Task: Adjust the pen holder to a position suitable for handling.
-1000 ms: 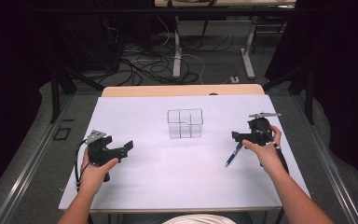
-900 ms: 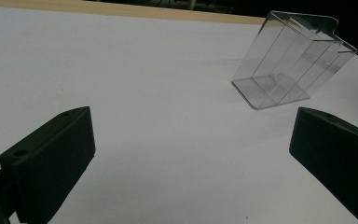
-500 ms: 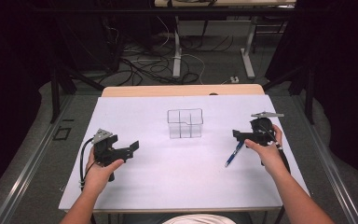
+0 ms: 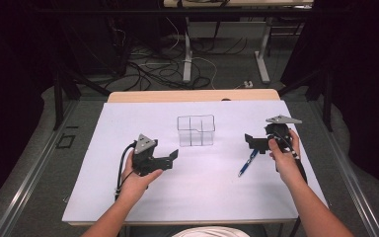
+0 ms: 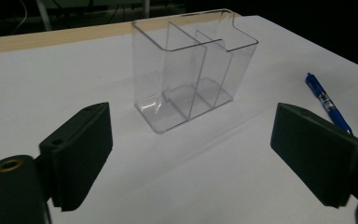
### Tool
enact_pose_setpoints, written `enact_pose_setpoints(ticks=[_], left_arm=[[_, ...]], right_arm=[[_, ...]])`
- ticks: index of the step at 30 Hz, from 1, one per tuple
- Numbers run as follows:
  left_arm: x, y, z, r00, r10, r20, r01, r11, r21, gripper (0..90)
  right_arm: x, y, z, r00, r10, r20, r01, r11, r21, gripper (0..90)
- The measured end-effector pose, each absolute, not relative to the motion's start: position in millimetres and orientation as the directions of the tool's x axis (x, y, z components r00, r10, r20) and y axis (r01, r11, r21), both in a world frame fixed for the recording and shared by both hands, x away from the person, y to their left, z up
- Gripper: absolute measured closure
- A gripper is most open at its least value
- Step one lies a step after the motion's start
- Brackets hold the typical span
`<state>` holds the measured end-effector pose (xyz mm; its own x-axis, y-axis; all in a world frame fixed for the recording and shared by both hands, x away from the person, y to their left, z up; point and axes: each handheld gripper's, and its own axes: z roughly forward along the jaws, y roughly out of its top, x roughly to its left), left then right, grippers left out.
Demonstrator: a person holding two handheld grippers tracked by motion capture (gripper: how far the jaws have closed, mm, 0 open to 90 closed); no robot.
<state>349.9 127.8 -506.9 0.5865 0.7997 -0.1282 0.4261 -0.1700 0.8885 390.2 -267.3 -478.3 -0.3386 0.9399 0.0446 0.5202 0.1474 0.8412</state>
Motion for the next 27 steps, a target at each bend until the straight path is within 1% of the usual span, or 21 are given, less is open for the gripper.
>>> enact_pose_setpoints(ticks=[2,3,10,18,25,26,27], left_arm=[[351.3,119.7,-507.5,0.599,0.793,-0.113,0.414,-0.187,0.891,15.6],[352.0,113.6,-507.8,0.606,0.788,-0.11,0.413,-0.193,0.89,15.9],[354.1,77.4,-509.8,0.663,0.744,-0.087,0.384,-0.238,0.892,18.9],[358.7,43.4,-515.6,0.694,0.714,-0.089,0.385,-0.263,0.885,24.4],[362.9,18.4,-521.9,0.729,0.679,-0.084,0.384,-0.305,0.872,25.1],[363.4,14.6,-522.8,0.734,0.673,-0.089,0.384,-0.304,0.872,29.3],[364.0,11.5,-522.9,0.743,0.664,-0.089,0.385,-0.313,0.868,29.3]], right_arm=[[389.8,-267.3,-477.6,-0.339,0.94,0.045,0.516,0.146,0.844,0.0],[388.9,-267.8,-476.0,-0.34,0.94,0.036,0.497,0.147,0.855,0.0],[388.0,-268.8,-474.3,-0.342,0.939,0.035,0.484,0.143,0.863,0.0],[386.9,-269.4,-472.9,-0.346,0.937,0.037,0.472,0.14,0.87,0.0],[386.3,-270.4,-471.8,-0.344,0.938,0.04,0.468,0.134,0.874,0.0],[386.4,-272.0,-471.0,-0.347,0.937,0.035,0.462,0.138,0.876,0.0],[386.4,-272.0,-471.0,-0.347,0.937,0.035,0.462,0.138,0.876,0.0]])
